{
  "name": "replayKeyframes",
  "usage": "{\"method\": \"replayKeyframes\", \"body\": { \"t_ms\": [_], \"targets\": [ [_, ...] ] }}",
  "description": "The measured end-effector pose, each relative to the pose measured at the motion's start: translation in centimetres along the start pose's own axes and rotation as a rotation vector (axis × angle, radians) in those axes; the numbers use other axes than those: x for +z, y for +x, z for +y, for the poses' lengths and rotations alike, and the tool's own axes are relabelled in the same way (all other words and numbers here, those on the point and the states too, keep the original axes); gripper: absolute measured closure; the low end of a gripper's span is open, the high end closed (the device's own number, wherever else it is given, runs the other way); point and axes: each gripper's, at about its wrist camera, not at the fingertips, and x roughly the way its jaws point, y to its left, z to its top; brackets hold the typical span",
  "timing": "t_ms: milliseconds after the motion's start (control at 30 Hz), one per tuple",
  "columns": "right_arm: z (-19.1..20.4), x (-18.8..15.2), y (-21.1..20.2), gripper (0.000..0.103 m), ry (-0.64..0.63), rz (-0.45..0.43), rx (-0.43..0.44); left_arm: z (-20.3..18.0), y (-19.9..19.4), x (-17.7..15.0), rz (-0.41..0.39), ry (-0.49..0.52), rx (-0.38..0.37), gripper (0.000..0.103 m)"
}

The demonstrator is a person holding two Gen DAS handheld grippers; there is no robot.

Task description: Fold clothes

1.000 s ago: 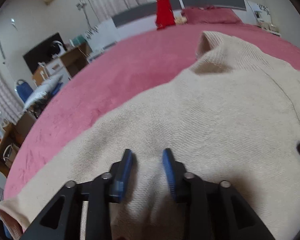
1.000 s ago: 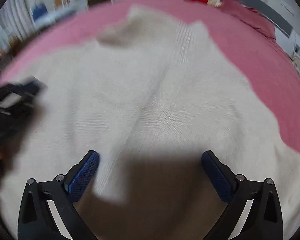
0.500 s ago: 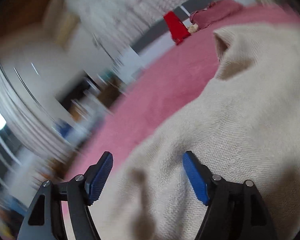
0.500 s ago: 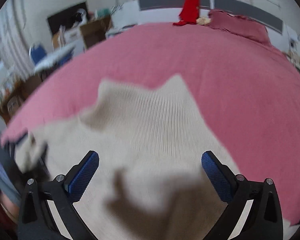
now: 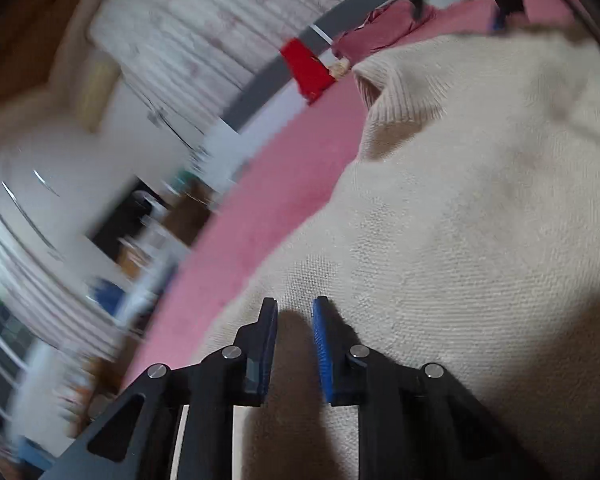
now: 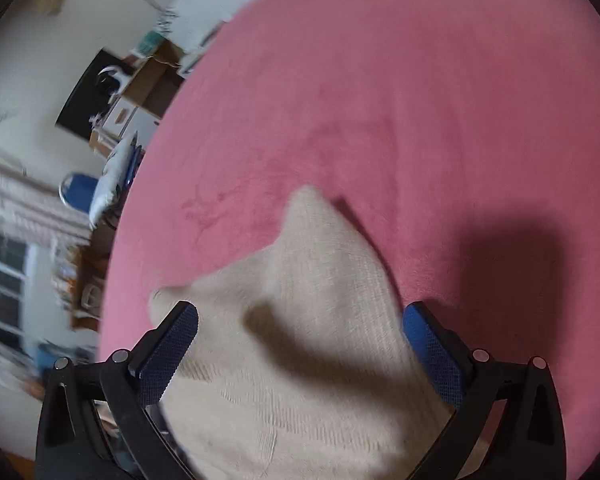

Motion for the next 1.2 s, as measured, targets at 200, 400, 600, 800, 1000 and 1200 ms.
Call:
{"method": "replayKeyframes", "body": {
  "t_ms": [200,400,600,800,1000,1200],
  "targets": [
    [0.8,0.8,2.2,0.054,-0.122,0.011,-0.037,0.3,-0.1,-0.1,0.007,-0.034,-0.046,0.085],
    [3.6,-0.3,-1.2,0.091,-0.232,-0.137,-0.116,0.5,0.3,0.4,0.008,-0.035,-0.048,0.085],
    [3.5,-1.1,-4.4,0.079,-0.302,-0.297,-0.323,0.4,0.5,0.4,0.007,-0.027,-0.043,0.085],
    [0.5,-3.1,-5.2,0.057,-0.179,-0.344,-0.490,0.5,0.6,0.3,0.006,-0.023,-0.038,0.085],
    [8.3,-6.1,-4.4,0.052,-0.504,-0.348,-0.256,0.3,0.5,0.2,0.006,-0.018,-0.029,0.085],
    [13.0,-5.4,6.3,0.052,-0.570,0.136,-0.418,0.3,0.6,0.2,0.005,-0.025,-0.034,0.085]
  ]
}}
